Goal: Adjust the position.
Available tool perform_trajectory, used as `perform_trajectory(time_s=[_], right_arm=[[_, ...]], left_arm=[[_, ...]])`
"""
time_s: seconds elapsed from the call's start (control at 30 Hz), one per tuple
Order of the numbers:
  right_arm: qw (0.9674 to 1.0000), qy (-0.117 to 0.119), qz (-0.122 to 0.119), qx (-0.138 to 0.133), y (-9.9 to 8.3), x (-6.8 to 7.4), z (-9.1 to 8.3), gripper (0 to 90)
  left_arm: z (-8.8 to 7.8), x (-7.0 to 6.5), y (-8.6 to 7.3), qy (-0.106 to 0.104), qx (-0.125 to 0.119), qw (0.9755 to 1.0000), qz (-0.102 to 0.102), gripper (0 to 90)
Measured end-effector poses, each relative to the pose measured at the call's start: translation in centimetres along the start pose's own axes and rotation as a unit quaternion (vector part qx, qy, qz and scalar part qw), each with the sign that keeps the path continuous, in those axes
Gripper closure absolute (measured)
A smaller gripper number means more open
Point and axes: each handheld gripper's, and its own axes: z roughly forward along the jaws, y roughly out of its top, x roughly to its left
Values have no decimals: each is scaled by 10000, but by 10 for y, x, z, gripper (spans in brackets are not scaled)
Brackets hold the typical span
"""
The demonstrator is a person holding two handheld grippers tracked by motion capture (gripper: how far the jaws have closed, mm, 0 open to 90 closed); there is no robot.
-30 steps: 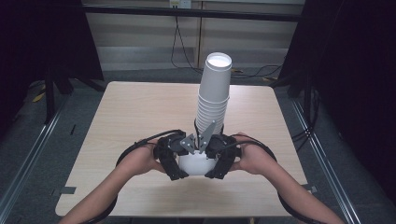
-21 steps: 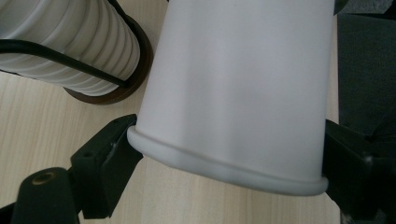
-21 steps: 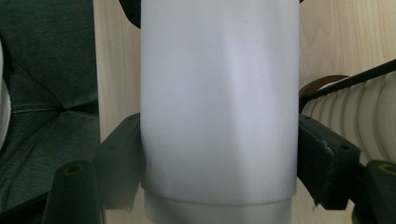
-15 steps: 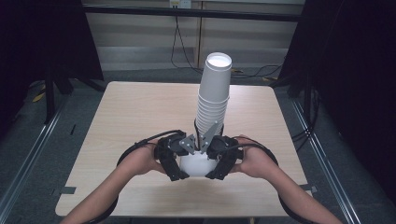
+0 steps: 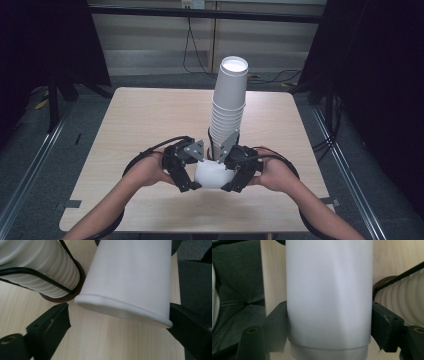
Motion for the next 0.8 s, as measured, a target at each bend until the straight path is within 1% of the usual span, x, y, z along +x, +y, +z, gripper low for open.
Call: perform_trajectory(time_s=[0.03, 0.07, 0.13, 0.17, 0.2, 0.23, 0.27, 0.3, 0.33, 0.37, 0.4, 0.43, 0.47, 0.5, 0.53, 0.57, 0.6, 0.63, 0.67, 0.7, 0.73, 0.77, 0.8], right_arm=[[10000, 78, -28, -51, -1, -1, 0, 259], [10000, 64, 26, -56, -2, -1, 0, 258], [9999, 39, 39, -117, -4, -1, -1, 258], [9998, 40, 94, -154, -5, -1, -1, 258], [9997, 100, 123, -179, -6, -1, -1, 258], [9996, 100, 110, -251, -8, -2, -1, 257], [9995, 89, 162, -269, -9, -2, -1, 257], [9994, 111, 135, -290, -10, -3, -1, 257], [9992, 106, 133, -374, -12, -3, -1, 257], [9990, 114, 187, -390, -13, -4, -1, 256], [9989, 128, 137, -432, -14, -4, -1, 256], [9991, 52, 131, -412, -15, -4, -2, 256], [9986, 124, 174, -481, -16, -5, -1, 256], [9987, 83, 185, -466, -17, -5, -2, 256], [9987, 23, 142, -481, -18, -6, -2, 256], [9982, 128, 246, -534, -20, -7, -2, 256], [9975, 124, 236, -653, -21, -8, -1, 256], [9973, 127, 221, -687, -23, -9, -1, 255], [9969, 163, 291, -708, -24, -8, -1, 255], [9965, 157, 285, -776, -24, -8, -1, 255], [9956, 202, 316, -864, -25, -9, -2, 254], [9952, 189, 324, -909, -26, -9, -2, 254], [9951, 163, 282, -937, -26, -9, -3, 254]], left_arm=[[-1, 1, -1, -1, -39, 10000, -45, 18], [-3, 1, -2, 45, -54, 10000, -50, 17], [-5, 3, -4, 45, -131, 9999, -104, 8], [-6, 4, -5, 15, -162, 9998, -149, 0], [-7, 4, -6, -17, -259, 9995, -170, 0], [-7, 4, -6, -17, -259, 9995, -170, 0], [-8, 5, -8, -29, -304, 9994, -172, 0], [-8, 4, -9, -32, -346, 9992, -210, 0], [-8, 5, -10, -76, -382, 9990, -215, 0], [-9, 5, -11, -67, -431, 9987, -249, 0], [-9, 6, -12, -93, -455, 9986, -258, 0], [-9, 7, -13, -142, -516, 9982, -270, 0], [-9, 7, -14, -148, -586, 9977, -318, 0], [-9, 8, -16, -160, -664, 9970, -363, 0], [-9, 9, -18, -216, -709, 9964, -409, 0], [-8, 9, -19, -238, -763, 9959, -426, 0], [-7, 9, -20, -247, -803, 9954, -471, 0], [-7, 10, -21, -266, -848, 9947, -510, 0], [-7, 10, -22, -283, -865, 9945, -516, 0], [-6, 10, -23, -316, -897, 9939, -558, 0], [-5, 10, -24, -283, -958, 9931, -613, 0], [-5, 11, -25, -311, -1019, 9921, -662, 0], [-5, 12, -26, -361, -1100, 9907, -716, 0]])
